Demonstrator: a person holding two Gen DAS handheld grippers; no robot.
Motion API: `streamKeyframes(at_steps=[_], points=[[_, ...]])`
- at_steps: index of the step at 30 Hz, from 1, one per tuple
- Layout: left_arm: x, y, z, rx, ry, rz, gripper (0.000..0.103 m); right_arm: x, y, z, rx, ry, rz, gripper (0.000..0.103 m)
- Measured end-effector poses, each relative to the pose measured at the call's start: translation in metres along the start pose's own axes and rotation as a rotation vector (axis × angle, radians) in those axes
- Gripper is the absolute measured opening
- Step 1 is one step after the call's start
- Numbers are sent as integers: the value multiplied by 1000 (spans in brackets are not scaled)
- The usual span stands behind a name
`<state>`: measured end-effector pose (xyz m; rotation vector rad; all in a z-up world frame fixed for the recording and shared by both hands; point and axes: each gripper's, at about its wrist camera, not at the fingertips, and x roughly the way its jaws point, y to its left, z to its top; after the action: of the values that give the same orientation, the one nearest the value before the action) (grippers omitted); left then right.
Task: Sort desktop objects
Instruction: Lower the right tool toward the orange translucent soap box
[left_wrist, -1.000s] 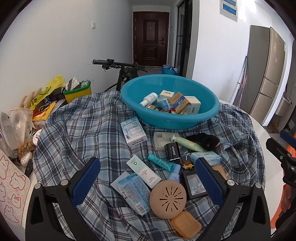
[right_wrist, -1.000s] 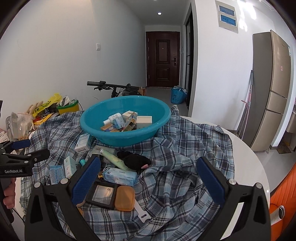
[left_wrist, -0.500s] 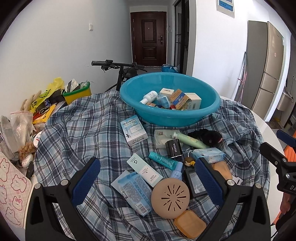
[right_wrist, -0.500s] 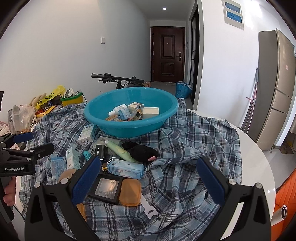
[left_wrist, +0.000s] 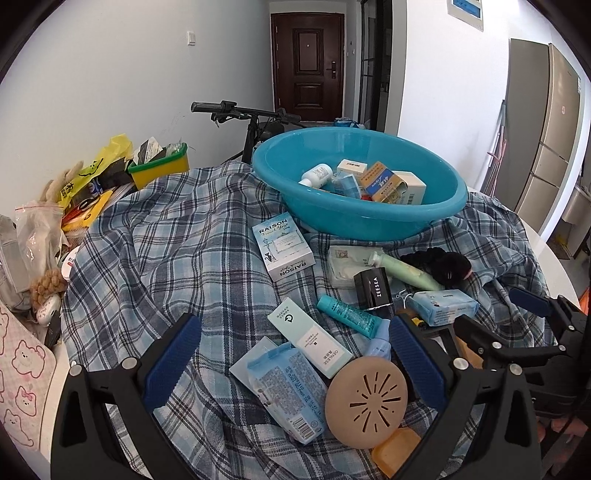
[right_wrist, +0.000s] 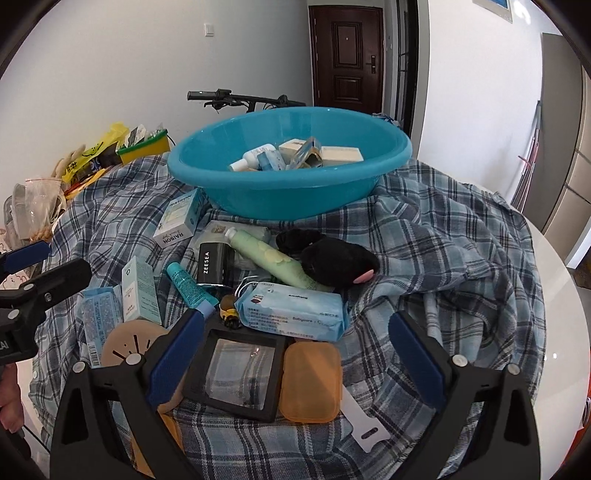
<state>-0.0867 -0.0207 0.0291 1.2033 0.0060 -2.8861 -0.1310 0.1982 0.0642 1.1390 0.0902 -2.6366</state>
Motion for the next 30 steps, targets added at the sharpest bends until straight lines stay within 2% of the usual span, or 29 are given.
streamKeyframes(at_steps=[11,15,23,30], points=[[8,13,-8,-16,6,3,103,50,6,8,0,84,-64,94],[11,16,-9,-22,12,4,103,58,2,8,12,102,-49,90],[16,9,-13,-5,26,4,103,55,1,6,7,98,-20,75],[18,7,-14,-4,29,6,103,39,-12,5,41,74,9,70]])
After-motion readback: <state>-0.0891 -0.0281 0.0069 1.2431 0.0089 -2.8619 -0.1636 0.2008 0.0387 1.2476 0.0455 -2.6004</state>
